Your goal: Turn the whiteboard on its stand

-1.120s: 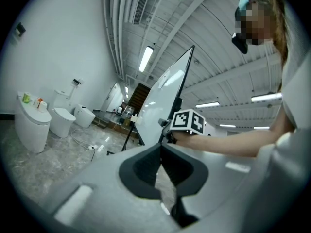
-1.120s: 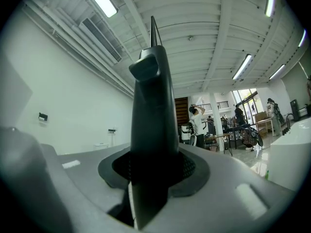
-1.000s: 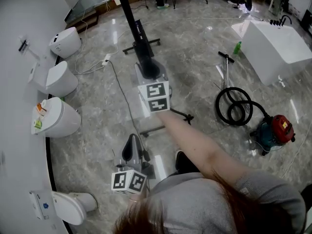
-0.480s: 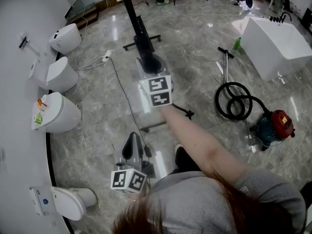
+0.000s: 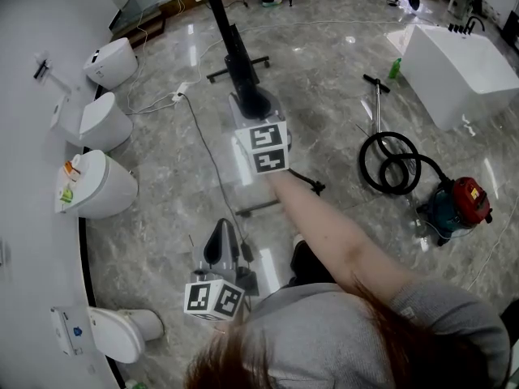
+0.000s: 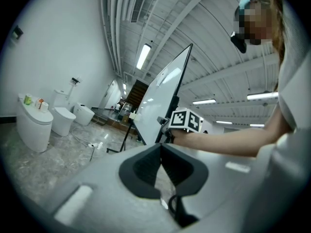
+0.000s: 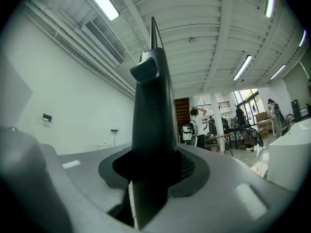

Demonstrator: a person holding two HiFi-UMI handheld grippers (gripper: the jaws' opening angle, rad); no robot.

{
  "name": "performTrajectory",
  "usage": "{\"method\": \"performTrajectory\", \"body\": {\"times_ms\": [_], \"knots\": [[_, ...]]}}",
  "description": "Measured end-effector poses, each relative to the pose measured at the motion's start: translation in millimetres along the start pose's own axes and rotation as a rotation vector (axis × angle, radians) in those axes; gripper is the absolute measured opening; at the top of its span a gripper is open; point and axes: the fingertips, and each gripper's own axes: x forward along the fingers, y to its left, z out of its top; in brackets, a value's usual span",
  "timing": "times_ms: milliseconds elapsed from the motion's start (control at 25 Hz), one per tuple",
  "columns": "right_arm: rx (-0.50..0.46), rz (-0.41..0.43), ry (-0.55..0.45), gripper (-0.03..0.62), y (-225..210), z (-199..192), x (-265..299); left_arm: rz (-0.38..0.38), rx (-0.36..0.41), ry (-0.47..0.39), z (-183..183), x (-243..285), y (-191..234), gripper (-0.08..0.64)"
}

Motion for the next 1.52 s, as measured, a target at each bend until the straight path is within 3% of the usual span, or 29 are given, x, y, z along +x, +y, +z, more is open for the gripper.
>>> {"method": "performTrajectory", "body": {"times_ms": [1520], "knots": [[0.016,0.017,-0.021,0.156,35.2,1.8,-60.6,-0.003,0.003,-0.017,-3.5,-56.6,-14.6,-0.005]]}}
